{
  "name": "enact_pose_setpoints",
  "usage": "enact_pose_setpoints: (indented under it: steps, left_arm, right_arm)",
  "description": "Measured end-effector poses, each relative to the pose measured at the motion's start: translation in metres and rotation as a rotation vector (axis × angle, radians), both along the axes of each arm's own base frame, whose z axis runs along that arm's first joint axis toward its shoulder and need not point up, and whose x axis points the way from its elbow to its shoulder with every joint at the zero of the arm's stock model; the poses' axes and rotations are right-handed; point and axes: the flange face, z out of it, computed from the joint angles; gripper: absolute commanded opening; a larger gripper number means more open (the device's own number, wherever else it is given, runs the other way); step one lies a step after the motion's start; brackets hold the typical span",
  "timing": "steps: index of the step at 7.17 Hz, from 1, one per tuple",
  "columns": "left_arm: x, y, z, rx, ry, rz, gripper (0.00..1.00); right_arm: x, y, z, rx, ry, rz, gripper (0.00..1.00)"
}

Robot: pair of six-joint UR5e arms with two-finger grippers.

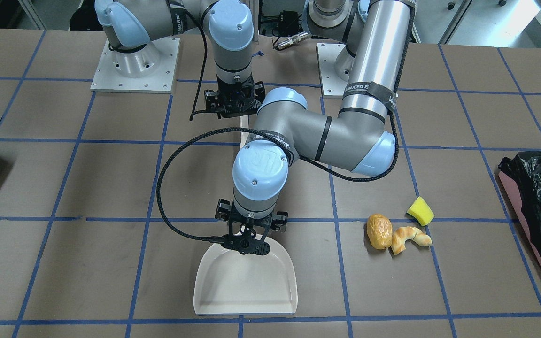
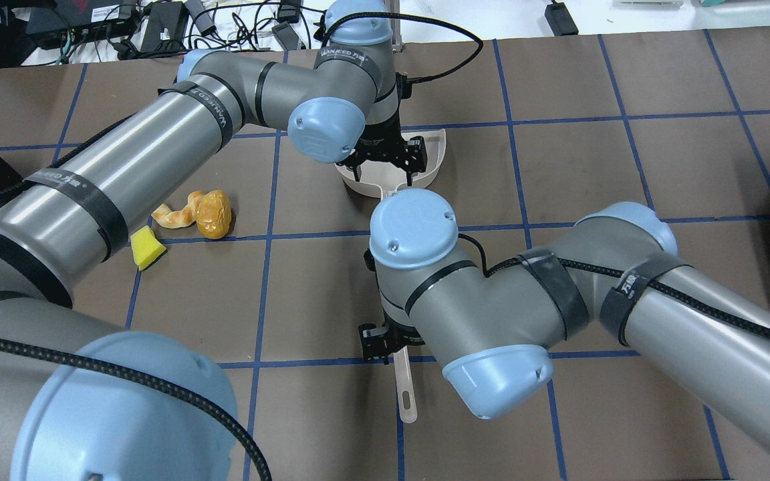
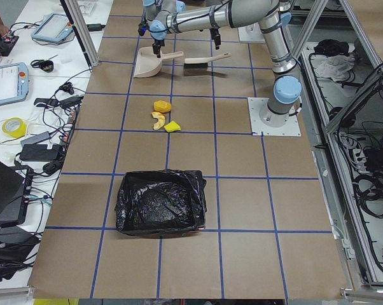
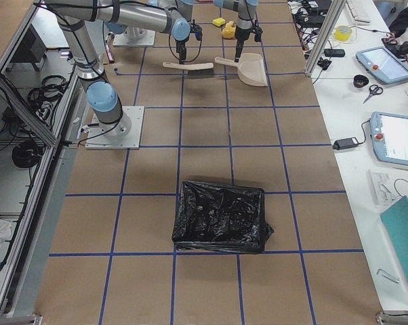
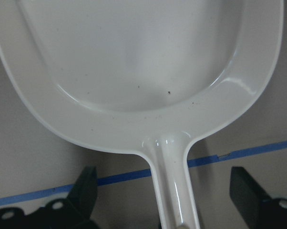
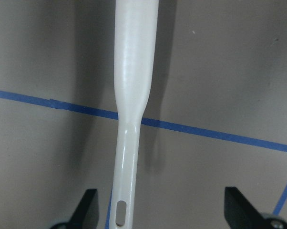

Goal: Sweep and dump trash in nearest bin
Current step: 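Close the left gripper on the dustpan handle while the right gripper grasps the brush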

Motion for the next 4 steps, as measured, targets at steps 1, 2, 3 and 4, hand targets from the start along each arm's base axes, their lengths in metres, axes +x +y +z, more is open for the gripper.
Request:
enact_pose_setpoints:
  steps: [1, 2, 3, 4]
  left_arm:
    - [-0.003, 0.008, -0.006, 0.027, 0.006, -0.002, 0.88]
    - [-0.006, 0.016, -0.011, 0.054, 0.019, -0.004, 0.82]
    - [-0.008, 0.023, -0.018, 0.076, 0.024, -0.006, 0.83]
    - [-0.011, 0.030, -0.023, 0.091, 0.021, -0.011, 0.83]
  right_arm:
    - [-0.002, 0.006, -0.011, -0.009, -0.005, -0.005, 0.87]
    - [-0.003, 0.010, -0.017, -0.010, -0.008, -0.023, 0.85]
    - [-0.002, 0.013, -0.020, -0.007, -0.008, -0.044, 0.82]
    - [-0.001, 0.015, -0.024, -0.003, -0.007, -0.053, 0.77]
